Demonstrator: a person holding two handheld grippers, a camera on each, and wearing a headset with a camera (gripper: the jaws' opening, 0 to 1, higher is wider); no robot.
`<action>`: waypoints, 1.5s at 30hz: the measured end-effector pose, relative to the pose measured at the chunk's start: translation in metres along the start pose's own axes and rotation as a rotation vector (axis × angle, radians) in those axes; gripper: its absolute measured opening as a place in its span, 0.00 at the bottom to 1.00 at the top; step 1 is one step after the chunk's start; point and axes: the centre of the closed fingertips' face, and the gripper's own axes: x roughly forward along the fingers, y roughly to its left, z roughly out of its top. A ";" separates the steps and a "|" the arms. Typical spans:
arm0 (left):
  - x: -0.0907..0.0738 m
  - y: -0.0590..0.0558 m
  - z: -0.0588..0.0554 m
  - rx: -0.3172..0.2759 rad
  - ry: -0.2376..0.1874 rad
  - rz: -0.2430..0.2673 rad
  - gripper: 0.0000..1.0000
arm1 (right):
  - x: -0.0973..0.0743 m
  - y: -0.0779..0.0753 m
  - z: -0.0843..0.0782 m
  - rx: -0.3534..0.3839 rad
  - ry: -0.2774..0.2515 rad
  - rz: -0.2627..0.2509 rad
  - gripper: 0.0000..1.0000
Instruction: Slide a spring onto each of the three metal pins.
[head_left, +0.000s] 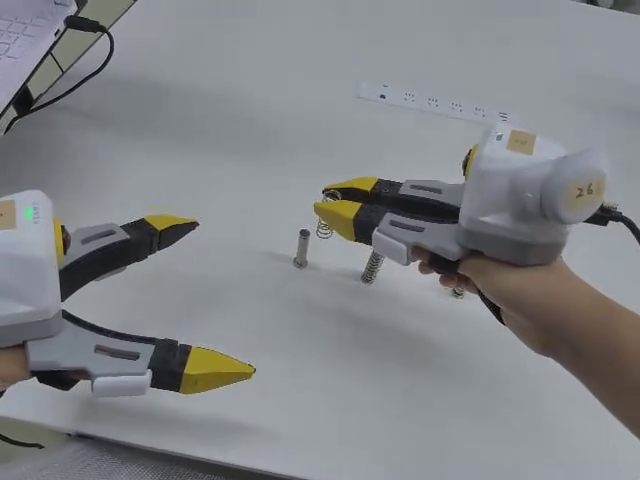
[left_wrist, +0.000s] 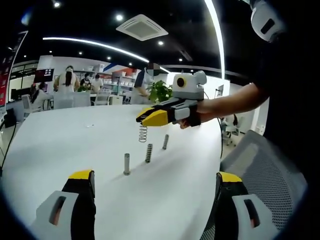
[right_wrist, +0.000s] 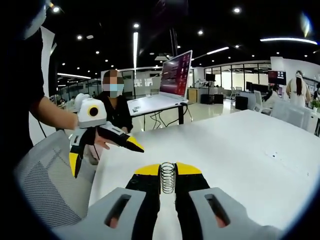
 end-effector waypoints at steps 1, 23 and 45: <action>0.000 0.000 0.000 -0.001 0.001 0.002 0.98 | 0.001 -0.001 0.000 -0.001 0.003 0.000 0.07; -0.003 0.001 -0.007 -0.015 0.011 0.008 0.98 | 0.026 -0.012 -0.013 0.068 0.040 0.012 0.08; -0.007 0.004 -0.013 -0.028 0.020 0.020 0.98 | 0.033 -0.016 -0.026 0.098 0.060 0.006 0.08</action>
